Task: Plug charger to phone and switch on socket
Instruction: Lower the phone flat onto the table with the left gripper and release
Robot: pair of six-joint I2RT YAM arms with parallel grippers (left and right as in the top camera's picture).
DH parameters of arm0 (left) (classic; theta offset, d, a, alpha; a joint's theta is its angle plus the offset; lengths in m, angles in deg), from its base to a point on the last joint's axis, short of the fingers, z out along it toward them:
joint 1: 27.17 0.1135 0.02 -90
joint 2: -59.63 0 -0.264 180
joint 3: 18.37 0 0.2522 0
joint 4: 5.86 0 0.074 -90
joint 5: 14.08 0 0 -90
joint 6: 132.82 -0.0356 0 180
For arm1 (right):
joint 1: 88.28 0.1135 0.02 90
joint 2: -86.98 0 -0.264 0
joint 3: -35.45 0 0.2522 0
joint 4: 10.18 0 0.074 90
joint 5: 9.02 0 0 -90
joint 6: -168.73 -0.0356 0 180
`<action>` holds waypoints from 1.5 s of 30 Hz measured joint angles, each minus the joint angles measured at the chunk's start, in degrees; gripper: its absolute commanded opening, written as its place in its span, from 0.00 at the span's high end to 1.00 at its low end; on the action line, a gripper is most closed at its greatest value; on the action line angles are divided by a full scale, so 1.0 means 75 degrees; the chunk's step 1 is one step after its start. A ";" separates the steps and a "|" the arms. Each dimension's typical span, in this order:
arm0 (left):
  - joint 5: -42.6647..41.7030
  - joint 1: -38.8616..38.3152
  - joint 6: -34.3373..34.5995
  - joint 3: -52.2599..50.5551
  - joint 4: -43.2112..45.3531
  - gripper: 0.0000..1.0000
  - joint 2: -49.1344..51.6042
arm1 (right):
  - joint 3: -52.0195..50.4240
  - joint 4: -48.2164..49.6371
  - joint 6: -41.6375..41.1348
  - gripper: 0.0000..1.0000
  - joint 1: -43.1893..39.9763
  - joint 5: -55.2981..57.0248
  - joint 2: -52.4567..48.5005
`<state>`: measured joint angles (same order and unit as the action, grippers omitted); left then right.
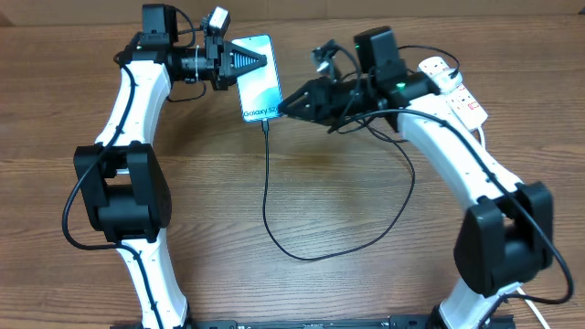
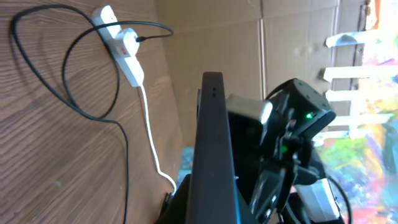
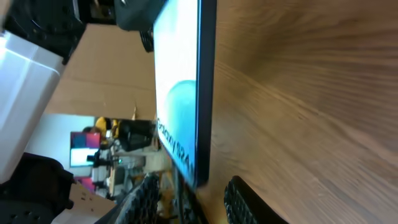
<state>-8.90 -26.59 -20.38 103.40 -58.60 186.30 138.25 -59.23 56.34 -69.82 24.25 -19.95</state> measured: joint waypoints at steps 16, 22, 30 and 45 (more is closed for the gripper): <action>0.4272 -0.0323 -0.2710 -0.0015 -0.3891 0.96 0.0000 | 0.0038 -0.2693 0.0819 0.60 -0.0458 0.3550 0.0131; 0.5353 -0.0379 -0.4424 -0.0015 -0.4433 0.96 0.0000 | 0.0038 -0.2841 0.0933 0.59 -0.0458 0.3856 0.0131; 0.5820 -0.0379 -0.4409 -0.0012 -0.4249 0.96 0.0289 | 0.0038 -0.2917 0.0988 0.54 -0.0303 0.4179 0.0131; 0.6612 -0.0379 -0.3226 -0.0015 -0.3885 0.87 0.1236 | 0.0038 -0.2990 0.0991 0.51 -0.0175 0.4284 0.0131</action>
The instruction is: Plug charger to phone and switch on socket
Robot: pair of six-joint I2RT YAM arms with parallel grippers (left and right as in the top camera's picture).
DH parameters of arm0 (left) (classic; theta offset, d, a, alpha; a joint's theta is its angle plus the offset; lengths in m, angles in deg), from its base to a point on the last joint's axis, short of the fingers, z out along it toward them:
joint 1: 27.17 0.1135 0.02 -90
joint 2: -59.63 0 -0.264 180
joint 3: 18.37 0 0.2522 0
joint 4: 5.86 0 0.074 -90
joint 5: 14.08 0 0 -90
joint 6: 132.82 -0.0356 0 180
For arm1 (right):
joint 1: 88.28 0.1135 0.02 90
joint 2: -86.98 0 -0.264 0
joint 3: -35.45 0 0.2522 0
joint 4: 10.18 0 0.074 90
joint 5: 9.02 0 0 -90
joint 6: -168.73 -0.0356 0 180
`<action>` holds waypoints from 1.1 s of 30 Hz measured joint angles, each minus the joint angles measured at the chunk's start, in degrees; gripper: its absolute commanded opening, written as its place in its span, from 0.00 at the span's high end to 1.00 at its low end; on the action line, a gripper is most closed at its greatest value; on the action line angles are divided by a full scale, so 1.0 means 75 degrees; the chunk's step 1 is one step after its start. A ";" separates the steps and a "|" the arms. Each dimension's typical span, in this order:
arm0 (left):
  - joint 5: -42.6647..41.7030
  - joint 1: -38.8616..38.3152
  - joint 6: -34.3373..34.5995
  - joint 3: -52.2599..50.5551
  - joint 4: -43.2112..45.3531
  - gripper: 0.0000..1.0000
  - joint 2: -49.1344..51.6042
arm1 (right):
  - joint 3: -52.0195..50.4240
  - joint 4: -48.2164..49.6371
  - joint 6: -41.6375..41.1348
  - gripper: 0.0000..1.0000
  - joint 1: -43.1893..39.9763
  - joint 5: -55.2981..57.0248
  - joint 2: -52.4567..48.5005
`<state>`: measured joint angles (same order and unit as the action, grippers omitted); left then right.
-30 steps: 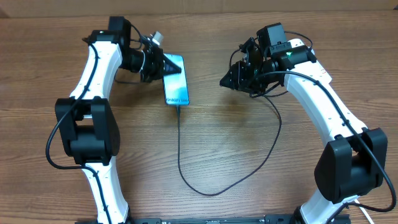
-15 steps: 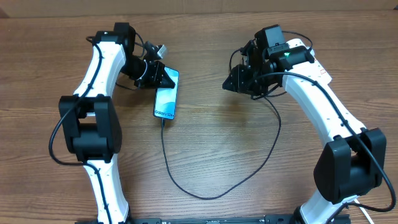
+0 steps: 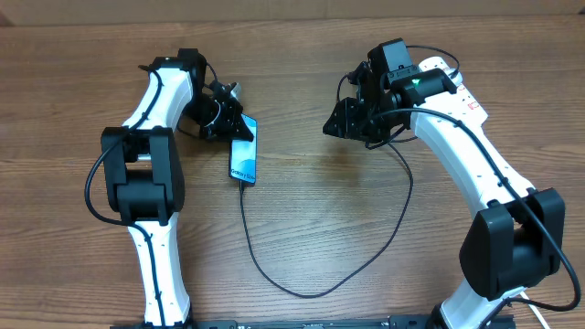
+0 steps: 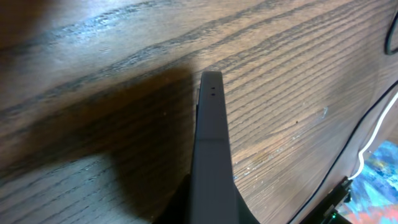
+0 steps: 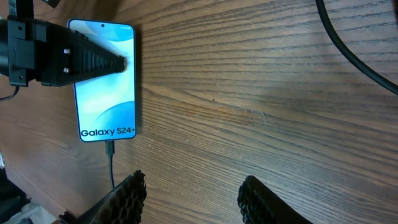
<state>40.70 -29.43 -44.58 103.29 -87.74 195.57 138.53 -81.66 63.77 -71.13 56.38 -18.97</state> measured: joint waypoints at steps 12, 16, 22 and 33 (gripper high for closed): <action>0.0341 0.0000 0.0198 0.0000 -0.0061 0.67 0.0000 | 0.0000 -0.0047 -0.0003 0.50 0.0000 0.0003 0.0000; 0.0420 0.0000 0.0221 0.0000 -0.0058 0.67 0.0000 | 0.0000 -0.0041 -0.0006 0.51 0.0000 0.0000 0.0000; 0.0941 0.0000 0.0475 0.0000 -0.0064 0.60 0.0000 | 0.0000 -0.0044 -0.0003 0.50 0.0000 0.0006 0.0000; 0.2052 0.0020 0.1011 0.1145 -0.1078 0.61 -0.0009 | 0.0006 -0.0166 0.0000 0.50 0.0000 0.0137 0.0000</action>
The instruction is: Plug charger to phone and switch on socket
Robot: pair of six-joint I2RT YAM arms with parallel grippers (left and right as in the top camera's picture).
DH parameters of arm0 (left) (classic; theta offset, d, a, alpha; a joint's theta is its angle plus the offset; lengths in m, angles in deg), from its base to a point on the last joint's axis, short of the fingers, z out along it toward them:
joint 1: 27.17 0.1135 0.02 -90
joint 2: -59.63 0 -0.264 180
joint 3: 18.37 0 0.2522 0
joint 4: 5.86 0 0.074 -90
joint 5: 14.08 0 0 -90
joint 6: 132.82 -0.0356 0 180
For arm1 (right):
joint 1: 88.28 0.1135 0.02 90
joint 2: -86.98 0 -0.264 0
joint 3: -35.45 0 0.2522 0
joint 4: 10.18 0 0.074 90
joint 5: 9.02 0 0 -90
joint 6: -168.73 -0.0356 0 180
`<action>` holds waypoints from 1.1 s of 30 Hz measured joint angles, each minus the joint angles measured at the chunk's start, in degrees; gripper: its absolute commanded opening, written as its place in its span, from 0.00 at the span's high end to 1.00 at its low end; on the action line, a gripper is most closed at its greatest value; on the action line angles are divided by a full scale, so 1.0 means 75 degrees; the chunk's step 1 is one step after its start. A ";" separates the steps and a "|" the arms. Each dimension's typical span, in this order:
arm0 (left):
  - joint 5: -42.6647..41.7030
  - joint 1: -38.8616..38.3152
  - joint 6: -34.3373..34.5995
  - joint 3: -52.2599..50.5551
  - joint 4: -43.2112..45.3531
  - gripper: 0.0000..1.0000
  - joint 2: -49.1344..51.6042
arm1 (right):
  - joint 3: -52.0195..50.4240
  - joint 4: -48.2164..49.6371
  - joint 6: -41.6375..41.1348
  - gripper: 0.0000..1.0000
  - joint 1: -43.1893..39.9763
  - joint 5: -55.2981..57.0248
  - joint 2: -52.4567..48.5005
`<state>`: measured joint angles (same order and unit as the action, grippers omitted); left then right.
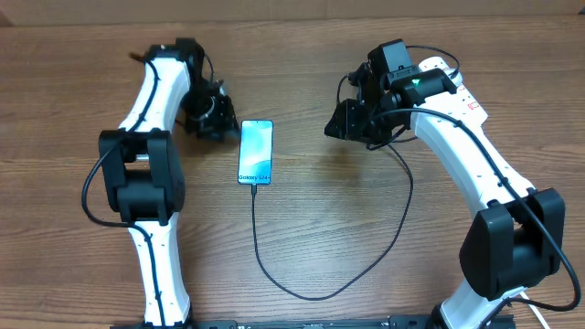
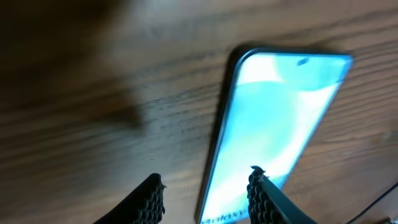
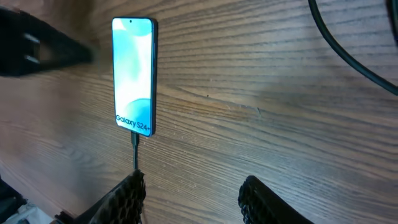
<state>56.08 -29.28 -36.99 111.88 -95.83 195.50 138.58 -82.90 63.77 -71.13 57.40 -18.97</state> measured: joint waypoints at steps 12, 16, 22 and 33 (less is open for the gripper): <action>0.0883 0.0050 0.0009 0.2095 -0.0796 0.58 -0.2372 | 0.0437 -0.0221 -0.0259 0.19 -0.1195 0.1428 0.1332; 0.1107 0.0050 0.0026 0.2122 -0.0787 0.00 -0.3212 | 0.0452 -0.0038 -0.0388 0.05 -0.2273 0.2250 0.1341; 0.1346 0.0050 0.0035 0.2142 -0.0796 0.00 -0.3614 | 0.0466 0.1221 -0.0423 0.00 -0.3722 0.3244 0.0825; 0.1405 0.0050 0.0035 0.2142 -0.0816 0.00 -0.3614 | 0.0807 0.2710 -0.0262 0.00 -0.4342 0.3459 -0.1137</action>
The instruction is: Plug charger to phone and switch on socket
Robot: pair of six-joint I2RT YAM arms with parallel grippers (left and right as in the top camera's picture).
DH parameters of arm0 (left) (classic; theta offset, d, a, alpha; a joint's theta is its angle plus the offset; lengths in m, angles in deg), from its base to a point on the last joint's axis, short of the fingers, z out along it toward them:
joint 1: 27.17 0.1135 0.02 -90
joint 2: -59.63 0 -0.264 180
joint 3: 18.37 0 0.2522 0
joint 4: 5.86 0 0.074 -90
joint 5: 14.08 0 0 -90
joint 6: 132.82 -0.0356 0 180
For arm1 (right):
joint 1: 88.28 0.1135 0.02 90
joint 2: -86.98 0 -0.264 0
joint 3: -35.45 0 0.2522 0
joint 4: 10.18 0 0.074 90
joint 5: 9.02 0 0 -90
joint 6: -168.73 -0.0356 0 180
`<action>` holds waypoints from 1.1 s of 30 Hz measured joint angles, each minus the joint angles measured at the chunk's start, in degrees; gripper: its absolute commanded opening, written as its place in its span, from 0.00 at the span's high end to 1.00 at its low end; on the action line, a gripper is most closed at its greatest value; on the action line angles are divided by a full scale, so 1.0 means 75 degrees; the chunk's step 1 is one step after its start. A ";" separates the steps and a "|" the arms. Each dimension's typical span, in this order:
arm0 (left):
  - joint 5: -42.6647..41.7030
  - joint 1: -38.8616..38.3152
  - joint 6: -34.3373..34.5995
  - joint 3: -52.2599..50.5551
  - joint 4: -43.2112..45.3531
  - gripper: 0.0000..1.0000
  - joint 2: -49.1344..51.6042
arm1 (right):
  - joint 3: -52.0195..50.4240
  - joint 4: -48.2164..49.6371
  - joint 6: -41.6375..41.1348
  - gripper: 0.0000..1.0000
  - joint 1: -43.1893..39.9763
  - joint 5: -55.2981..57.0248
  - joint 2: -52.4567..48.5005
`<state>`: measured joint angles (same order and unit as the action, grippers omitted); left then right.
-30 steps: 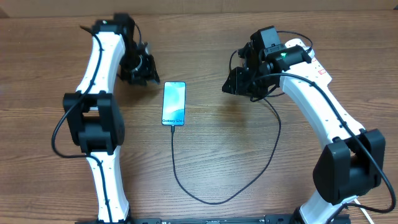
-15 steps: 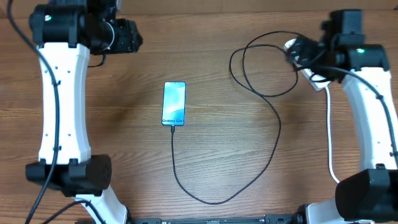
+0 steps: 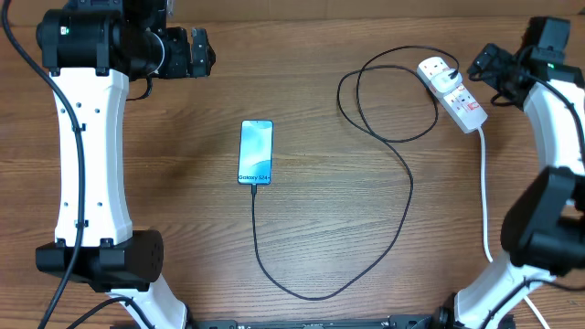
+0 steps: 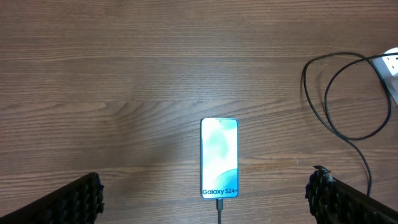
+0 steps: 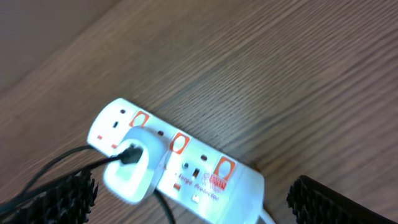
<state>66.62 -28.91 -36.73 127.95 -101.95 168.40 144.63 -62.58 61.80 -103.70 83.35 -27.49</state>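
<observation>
The phone (image 3: 256, 152) lies flat and face up on the table, screen lit, also in the left wrist view (image 4: 219, 157). A black charger cable (image 3: 402, 210) is plugged into its bottom end and loops round to a white charger plug (image 5: 127, 169) seated in the white power strip (image 3: 452, 87). The strip (image 5: 193, 171) has red-marked switches; their position is unreadable. My left gripper (image 3: 195, 50) hangs open high above the phone (image 4: 205, 186). My right gripper (image 3: 483, 66) is open just over the strip (image 5: 193, 190).
The strip's white lead (image 3: 483, 201) runs down the right side of the wooden table (image 3: 137, 228). Cable loops lie between the phone and the strip. A cardboard wall (image 3: 302, 5) borders the far edge.
My left gripper has left the table beside the phone and now stands high at the far left. My right gripper has gone from mid-table to the power strip. The phone has not moved.
At first my left gripper held the phone on edge at the back while my right gripper was at its bottom end with the cable. Then the phone, plugged in, was tilted down onto the table. Then it lay flat, let go. Now both grippers are away from it.
</observation>
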 measured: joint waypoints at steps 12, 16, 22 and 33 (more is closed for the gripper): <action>0.0017 0.0000 0.0000 0.0000 0.0000 0.00 0.0000 | 0.0519 -0.0026 -0.0239 0.00 -0.0411 -0.0041 -0.1309; 0.0020 0.0000 0.0000 0.0000 0.0000 0.00 0.0000 | 0.0525 0.0079 -0.0195 0.00 -0.0440 -0.0128 -0.1370; 0.0020 0.0000 0.0000 0.0000 0.0000 0.00 0.0000 | 0.0533 0.0242 -0.0017 0.00 -0.0440 -0.0405 -0.1804; 0.0017 0.0000 0.0000 0.0000 0.0000 0.01 0.0000 | 0.0533 0.0356 0.0577 0.00 -0.0440 -0.0656 -0.1935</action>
<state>66.75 -28.91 -36.73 127.95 -101.95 168.40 148.63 -59.91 66.13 -107.00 78.43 -42.01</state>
